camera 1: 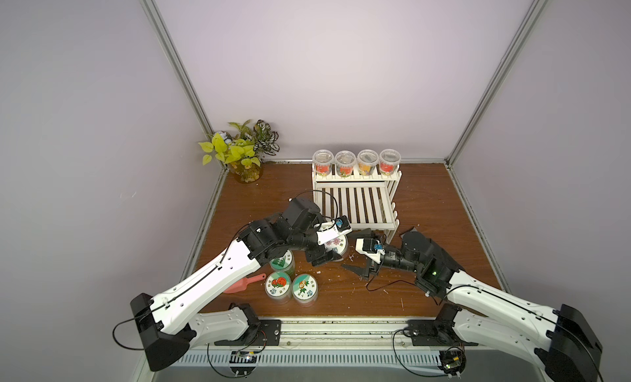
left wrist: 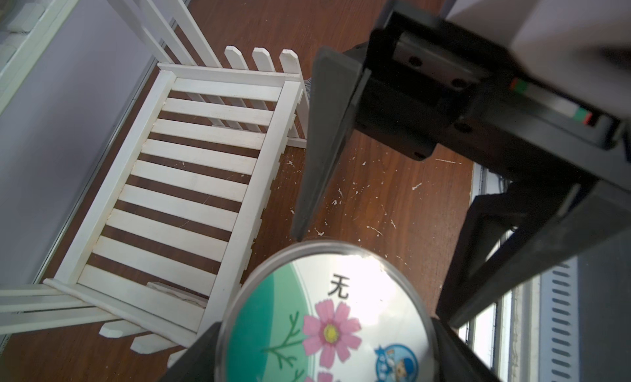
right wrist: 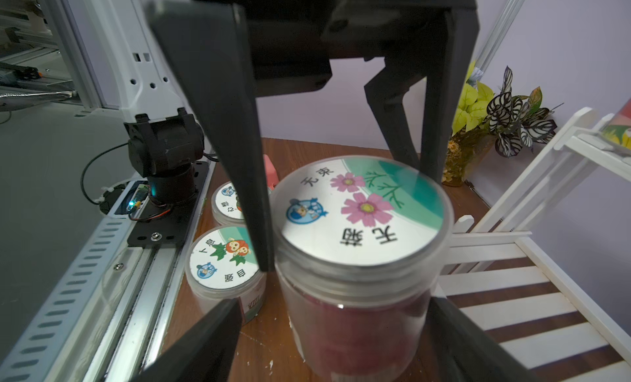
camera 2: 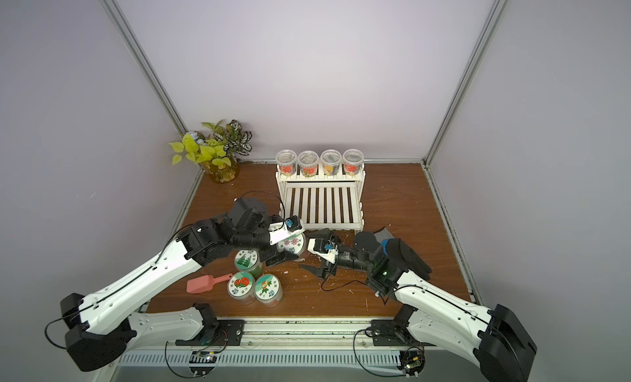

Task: Place the seed container on the shelf
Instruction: Pick up the seed jar at the center of the board, then place the seed jar on the shelf.

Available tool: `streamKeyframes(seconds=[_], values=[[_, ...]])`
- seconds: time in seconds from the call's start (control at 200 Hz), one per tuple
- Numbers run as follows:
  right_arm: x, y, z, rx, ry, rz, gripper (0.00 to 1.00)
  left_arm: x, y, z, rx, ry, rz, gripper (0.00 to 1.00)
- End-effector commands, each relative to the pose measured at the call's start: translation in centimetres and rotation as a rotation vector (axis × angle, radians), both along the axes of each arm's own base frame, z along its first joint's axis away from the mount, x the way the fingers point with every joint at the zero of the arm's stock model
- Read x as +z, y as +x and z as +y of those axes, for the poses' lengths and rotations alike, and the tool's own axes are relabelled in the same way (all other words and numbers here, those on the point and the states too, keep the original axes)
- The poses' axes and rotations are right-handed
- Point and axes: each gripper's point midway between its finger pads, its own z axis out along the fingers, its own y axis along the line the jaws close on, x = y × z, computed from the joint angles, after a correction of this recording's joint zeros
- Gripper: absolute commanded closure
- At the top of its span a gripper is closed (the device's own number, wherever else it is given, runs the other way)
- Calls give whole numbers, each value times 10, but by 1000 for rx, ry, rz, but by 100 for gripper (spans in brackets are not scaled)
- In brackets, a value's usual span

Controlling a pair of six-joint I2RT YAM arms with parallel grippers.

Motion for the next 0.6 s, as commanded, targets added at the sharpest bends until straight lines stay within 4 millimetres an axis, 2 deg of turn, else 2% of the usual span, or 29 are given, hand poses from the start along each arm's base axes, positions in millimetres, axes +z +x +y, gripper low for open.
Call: streamKeyframes(seconds=[0.0, 0.39, 0.595], values=[[26, -3, 4, 51, 104, -53, 6, 23, -3, -6, -61, -70, -32, 24], [15, 1, 13, 109, 116, 23, 12, 29, -5, -4, -60, -98, -21, 24], [17, -1, 15, 131, 140, 50, 8, 27, -3, -6, -52, -95, -5, 24]])
